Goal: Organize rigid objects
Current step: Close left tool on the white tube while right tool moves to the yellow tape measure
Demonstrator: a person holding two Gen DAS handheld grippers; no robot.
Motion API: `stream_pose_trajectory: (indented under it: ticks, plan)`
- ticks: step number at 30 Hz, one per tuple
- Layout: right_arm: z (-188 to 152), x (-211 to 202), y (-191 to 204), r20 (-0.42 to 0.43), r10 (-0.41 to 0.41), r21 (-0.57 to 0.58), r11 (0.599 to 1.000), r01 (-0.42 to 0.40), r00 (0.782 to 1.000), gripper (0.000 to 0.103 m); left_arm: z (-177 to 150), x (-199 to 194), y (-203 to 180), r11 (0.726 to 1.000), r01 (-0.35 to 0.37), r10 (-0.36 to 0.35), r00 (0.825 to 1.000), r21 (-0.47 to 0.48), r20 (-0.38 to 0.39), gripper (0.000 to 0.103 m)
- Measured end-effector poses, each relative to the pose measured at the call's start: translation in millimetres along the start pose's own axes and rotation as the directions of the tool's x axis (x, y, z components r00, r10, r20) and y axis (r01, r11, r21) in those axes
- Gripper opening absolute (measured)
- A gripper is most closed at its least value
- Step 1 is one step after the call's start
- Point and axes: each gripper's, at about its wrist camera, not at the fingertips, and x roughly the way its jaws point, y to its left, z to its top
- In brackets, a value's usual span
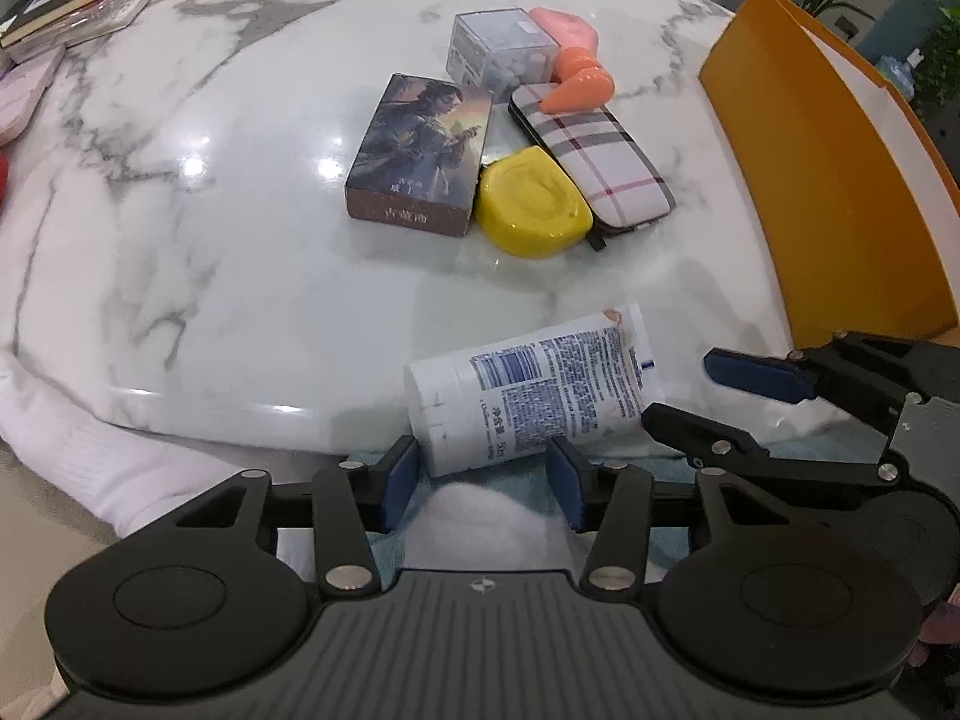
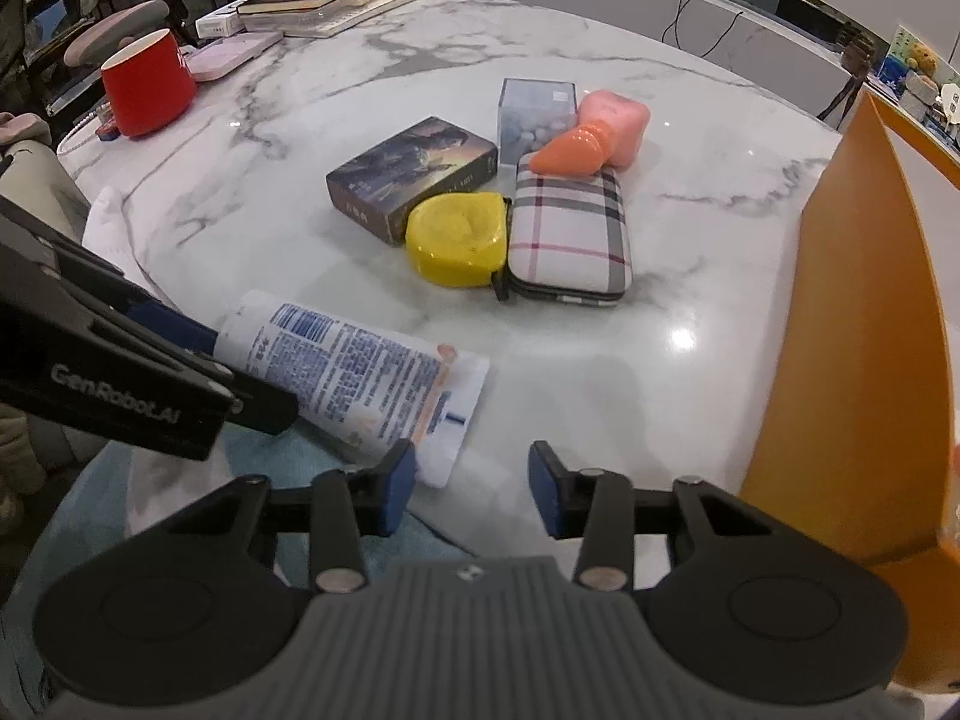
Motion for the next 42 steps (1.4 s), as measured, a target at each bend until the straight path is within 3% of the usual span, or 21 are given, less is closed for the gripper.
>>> stream_pose_trajectory:
  ticks: [2,10,12,19,24,28,33,37,40,42]
  plan:
    - [3,3,1,-0.008,0.007,0.002,1.000,-0.007,1.000,0.030,2,3,2,1.000,-0.010,0.010,1.000,-0.007,0.003,0.050]
    - [11,11,4,-0.002,0.002,-0.010,1.000,-0.002,1.000,0.028,16,0,14,0.998,-0.023,0.027,0.998,-0.067,0.062,0.046]
    - [14,12,2,0.002,-0.007,0.000,1.000,0.007,1.000,0.028,18,-2,13,0.999,-0.020,0.022,0.997,-0.037,0.071,0.046]
    - [28,18,-4,0.031,0.002,0.035,0.999,-0.003,1.000,0.021,22,-9,3,0.988,-0.010,-0.007,0.993,0.152,0.114,0.064]
    - [39,21,-7,0.032,-0.018,0.042,0.999,0.016,0.999,0.020,26,-4,-5,0.964,-0.046,0.007,0.989,0.262,0.150,0.070]
    - [38,19,-11,0.020,-0.021,0.053,0.998,0.020,1.000,0.022,29,2,-12,0.939,-0.061,0.016,0.991,0.339,0.135,0.076]
    - [33,24,-15,0.005,-0.010,0.076,0.997,0.009,1.000,0.022,26,7,-11,0.946,-0.057,0.022,0.993,0.319,0.112,0.077]
    - [30,24,-14,0.007,0.022,0.082,0.996,-0.023,1.000,0.022,29,9,1,0.985,-0.068,0.060,0.997,0.157,0.055,0.073]
    - [28,23,-6,0.008,0.061,0.060,0.996,-0.061,0.998,0.021,30,8,16,0.997,-0.080,0.080,0.996,0.020,0.033,0.068]
    - [28,22,2,0.005,0.109,0.047,0.993,-0.109,0.994,0.018,32,5,26,0.997,-0.059,0.061,0.998,-0.057,0.036,0.059]
